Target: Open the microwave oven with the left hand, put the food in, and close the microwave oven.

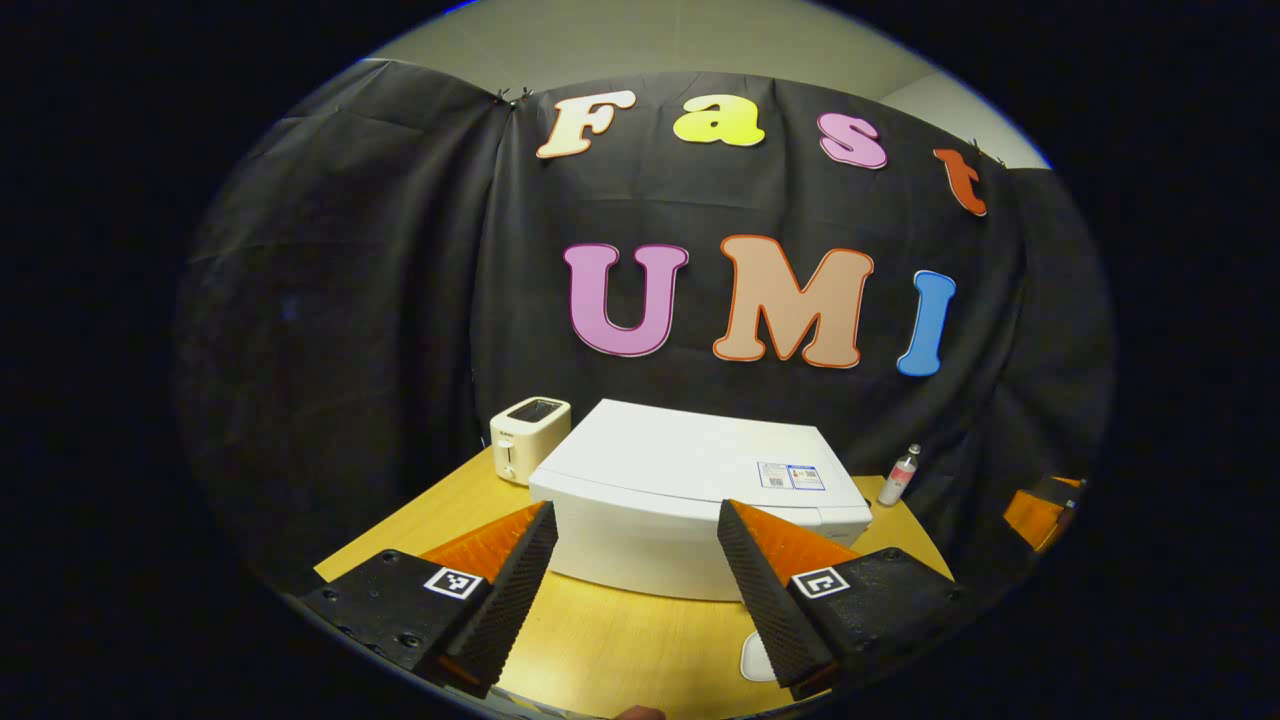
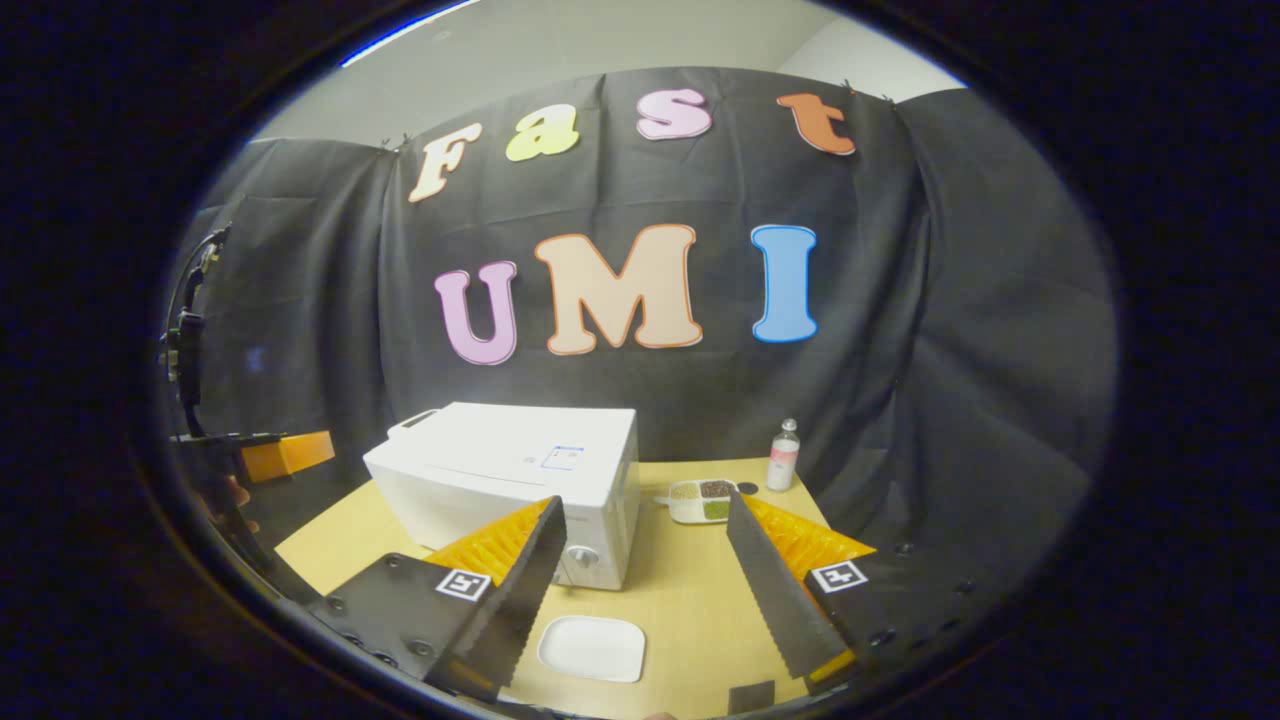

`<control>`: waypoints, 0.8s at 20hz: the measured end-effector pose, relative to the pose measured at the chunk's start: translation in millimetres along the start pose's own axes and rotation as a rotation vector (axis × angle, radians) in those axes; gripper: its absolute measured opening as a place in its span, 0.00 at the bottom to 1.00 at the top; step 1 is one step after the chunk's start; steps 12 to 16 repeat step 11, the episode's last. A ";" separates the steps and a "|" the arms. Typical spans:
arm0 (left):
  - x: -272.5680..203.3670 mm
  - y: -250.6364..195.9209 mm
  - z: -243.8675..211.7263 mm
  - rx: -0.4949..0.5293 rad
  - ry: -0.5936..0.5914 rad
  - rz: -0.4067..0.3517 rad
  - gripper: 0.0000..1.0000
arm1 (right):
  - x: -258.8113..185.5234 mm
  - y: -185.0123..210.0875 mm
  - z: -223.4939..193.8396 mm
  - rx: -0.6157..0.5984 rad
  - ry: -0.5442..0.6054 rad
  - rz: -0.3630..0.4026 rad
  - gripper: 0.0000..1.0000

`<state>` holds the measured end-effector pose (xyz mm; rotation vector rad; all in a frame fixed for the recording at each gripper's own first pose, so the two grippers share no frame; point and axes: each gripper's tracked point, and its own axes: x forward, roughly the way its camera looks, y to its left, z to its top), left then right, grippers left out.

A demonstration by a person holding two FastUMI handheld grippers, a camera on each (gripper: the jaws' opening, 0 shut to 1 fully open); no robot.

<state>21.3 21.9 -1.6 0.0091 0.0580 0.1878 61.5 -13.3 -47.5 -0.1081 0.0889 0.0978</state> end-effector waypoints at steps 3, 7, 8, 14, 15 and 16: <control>-8.3 -1.6 10.9 0.007 -0.030 0.002 0.96 | -5.7 0.1 9.8 -0.025 -0.016 0.007 0.92; -20.6 -6.9 14.9 0.015 -0.055 -0.019 0.96 | -21.9 0.0 9.6 -0.052 -0.006 0.001 0.92; -24.5 -6.5 15.2 0.014 -0.060 -0.029 0.96 | -26.0 0.5 11.3 -0.053 -0.016 -0.005 0.92; -28.9 -4.0 11.4 0.007 -0.056 -0.062 0.96 | -39.3 4.3 13.3 -0.066 -0.030 -0.042 0.91; -28.9 -4.0 11.4 0.007 -0.056 -0.062 0.96 | -39.3 4.3 13.3 -0.066 -0.030 -0.042 0.91; -28.9 -4.0 11.4 0.007 -0.056 -0.062 0.96 | -39.3 4.3 13.3 -0.066 -0.030 -0.042 0.91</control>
